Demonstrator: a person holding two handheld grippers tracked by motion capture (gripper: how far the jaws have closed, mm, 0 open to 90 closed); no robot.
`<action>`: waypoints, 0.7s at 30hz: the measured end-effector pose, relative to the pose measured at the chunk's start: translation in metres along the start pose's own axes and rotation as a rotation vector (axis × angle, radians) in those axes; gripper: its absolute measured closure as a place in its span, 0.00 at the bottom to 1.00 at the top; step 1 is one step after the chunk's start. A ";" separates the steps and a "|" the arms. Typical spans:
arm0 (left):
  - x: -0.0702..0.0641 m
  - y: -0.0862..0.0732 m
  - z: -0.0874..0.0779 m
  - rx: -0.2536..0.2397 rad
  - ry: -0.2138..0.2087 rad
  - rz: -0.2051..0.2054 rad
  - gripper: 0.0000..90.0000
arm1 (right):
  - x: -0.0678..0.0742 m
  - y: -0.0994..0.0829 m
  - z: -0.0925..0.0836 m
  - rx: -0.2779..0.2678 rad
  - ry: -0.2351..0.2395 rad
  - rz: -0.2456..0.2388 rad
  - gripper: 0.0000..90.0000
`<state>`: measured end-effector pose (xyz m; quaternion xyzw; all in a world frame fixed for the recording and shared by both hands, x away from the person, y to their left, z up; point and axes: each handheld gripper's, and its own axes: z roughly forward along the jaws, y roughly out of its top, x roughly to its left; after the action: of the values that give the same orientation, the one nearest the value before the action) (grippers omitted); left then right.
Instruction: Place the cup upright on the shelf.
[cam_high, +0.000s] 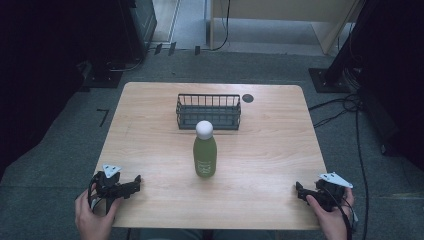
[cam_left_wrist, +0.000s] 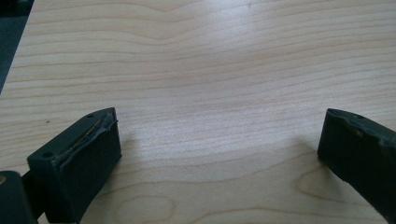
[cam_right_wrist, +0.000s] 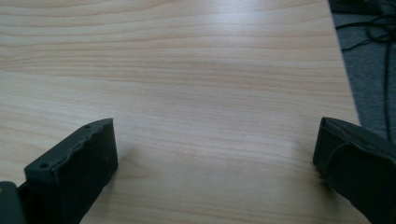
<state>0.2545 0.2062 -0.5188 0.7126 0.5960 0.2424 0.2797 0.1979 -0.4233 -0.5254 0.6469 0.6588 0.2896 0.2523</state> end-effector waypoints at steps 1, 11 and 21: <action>0.000 0.000 0.000 -0.001 0.000 -0.001 0.00 | 0.001 0.000 -0.001 -0.003 0.005 -0.002 0.00; 0.000 0.000 0.000 0.000 0.000 0.000 0.00 | 0.016 0.016 -0.013 -0.043 0.034 -0.014 0.00; 0.000 0.000 0.000 0.000 0.000 0.000 0.00 | 0.044 0.036 -0.018 -0.097 0.106 -0.045 0.00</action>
<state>0.2545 0.2062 -0.5188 0.7125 0.5961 0.2423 0.2798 0.2092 -0.3807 -0.4856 0.6028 0.6709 0.3490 0.2547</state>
